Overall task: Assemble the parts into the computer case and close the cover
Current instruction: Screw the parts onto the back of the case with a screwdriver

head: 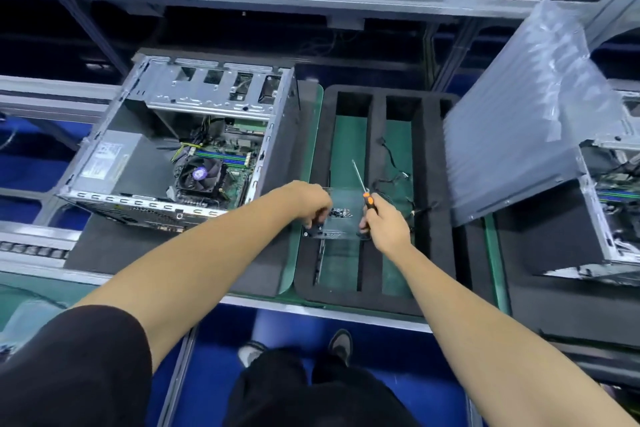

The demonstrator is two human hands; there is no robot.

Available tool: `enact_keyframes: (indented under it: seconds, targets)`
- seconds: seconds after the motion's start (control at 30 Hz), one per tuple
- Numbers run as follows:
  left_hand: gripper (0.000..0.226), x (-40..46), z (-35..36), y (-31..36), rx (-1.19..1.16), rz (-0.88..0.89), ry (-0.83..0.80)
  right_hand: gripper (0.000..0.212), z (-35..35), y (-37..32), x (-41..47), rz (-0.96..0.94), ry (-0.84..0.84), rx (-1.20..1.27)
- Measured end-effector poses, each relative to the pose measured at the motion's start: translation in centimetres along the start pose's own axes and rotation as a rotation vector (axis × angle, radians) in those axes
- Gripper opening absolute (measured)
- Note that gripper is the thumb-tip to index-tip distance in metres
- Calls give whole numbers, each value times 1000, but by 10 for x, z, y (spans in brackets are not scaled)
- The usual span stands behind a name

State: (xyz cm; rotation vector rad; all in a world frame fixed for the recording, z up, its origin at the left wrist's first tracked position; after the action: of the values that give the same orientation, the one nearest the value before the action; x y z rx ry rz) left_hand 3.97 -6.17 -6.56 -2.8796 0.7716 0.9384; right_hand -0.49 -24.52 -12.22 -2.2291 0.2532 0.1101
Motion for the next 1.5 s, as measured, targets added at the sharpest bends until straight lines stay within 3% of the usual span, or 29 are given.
enact_keyframes:
  seconds: [0.13, 0.43, 0.6, 0.77, 0.9, 1.13, 1.5]
  targets:
    - [30, 10, 7, 3, 45, 132, 20, 14, 5, 3, 6, -8, -4, -4]
    - [16, 21, 17, 1, 98, 199, 134, 12, 12, 9, 7, -16, -46, -16]
    - [18, 25, 21, -4, -11, 154, 137, 14, 9, 7, 10, -7, -40, -16]
    - [7, 30, 22, -14, -278, 63, 231, 13, 8, 8, 13, 12, -44, 4]
    - [15, 28, 24, -20, -350, 19, 200, 13, 7, 10, 13, 18, -53, 9]
    - [21, 22, 25, -31, -116, -2, 23, 13, 9, 10, 14, 2, -70, -7]
    - [13, 27, 40, -24, -33, 67, -43, 14, 11, 11, 12, -3, -79, -81]
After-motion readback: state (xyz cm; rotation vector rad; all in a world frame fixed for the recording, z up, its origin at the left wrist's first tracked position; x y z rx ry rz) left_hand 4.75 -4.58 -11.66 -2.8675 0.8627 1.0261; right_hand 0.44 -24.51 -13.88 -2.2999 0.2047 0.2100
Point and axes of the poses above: each hand's wrist, its own x-axis towards the middle knuckle, its own z-axis out of the palm, y = z × x, the point moved 4 cm from there along x, towards the middle knuckle, and after that the axes turned 13 degrees about y, right-handed, at the moved point
